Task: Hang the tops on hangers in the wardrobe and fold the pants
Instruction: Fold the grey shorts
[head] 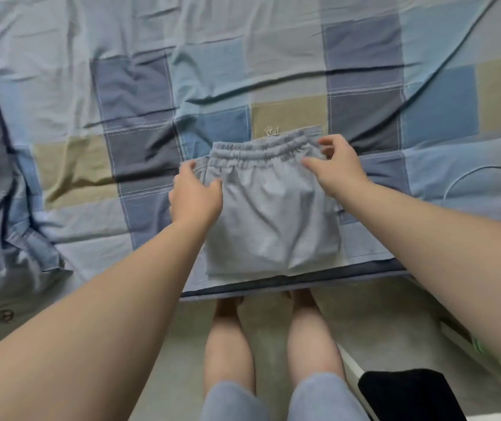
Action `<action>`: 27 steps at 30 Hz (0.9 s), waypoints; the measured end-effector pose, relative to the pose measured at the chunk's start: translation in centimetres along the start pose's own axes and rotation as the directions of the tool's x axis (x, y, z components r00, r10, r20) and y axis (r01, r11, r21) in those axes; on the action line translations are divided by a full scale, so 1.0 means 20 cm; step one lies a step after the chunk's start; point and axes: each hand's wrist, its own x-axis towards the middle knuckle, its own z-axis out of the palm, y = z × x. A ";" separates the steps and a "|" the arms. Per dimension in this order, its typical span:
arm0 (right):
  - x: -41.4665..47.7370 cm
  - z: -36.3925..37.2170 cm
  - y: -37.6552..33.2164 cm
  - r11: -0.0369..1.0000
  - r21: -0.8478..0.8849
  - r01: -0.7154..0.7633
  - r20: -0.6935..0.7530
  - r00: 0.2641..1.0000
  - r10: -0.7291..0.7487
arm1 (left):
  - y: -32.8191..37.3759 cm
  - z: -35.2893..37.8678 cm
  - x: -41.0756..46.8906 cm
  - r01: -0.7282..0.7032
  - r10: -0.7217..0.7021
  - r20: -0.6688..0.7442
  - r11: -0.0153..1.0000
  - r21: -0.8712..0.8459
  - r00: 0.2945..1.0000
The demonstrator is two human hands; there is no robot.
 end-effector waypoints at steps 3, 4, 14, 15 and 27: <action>0.07 0.07 0.12 0.986 -0.110 -0.129 -0.053 0.991 0.123 | -0.09 0.13 0.05 0.213 -0.215 -0.003 0.971 -0.109 0.977; 0.09 0.08 0.18 0.982 -0.098 -0.162 -0.045 0.986 0.159 | -0.12 0.17 0.05 0.269 -0.271 0.008 0.950 -0.162 0.963; 0.04 0.11 0.36 0.896 0.245 -0.371 0.507 0.836 0.207 | -0.34 0.28 -0.08 0.324 -0.248 0.269 0.899 -0.295 0.931; 0.02 0.10 0.34 0.887 0.237 -0.395 0.535 0.816 0.220 | -0.32 0.26 -0.09 0.331 -0.246 0.293 0.898 -0.290 0.924; -0.72 -0.12 0.06 0.713 0.441 -0.545 0.419 0.828 0.374 | -0.09 -0.43 -0.47 0.320 -0.185 0.551 0.934 -0.159 0.814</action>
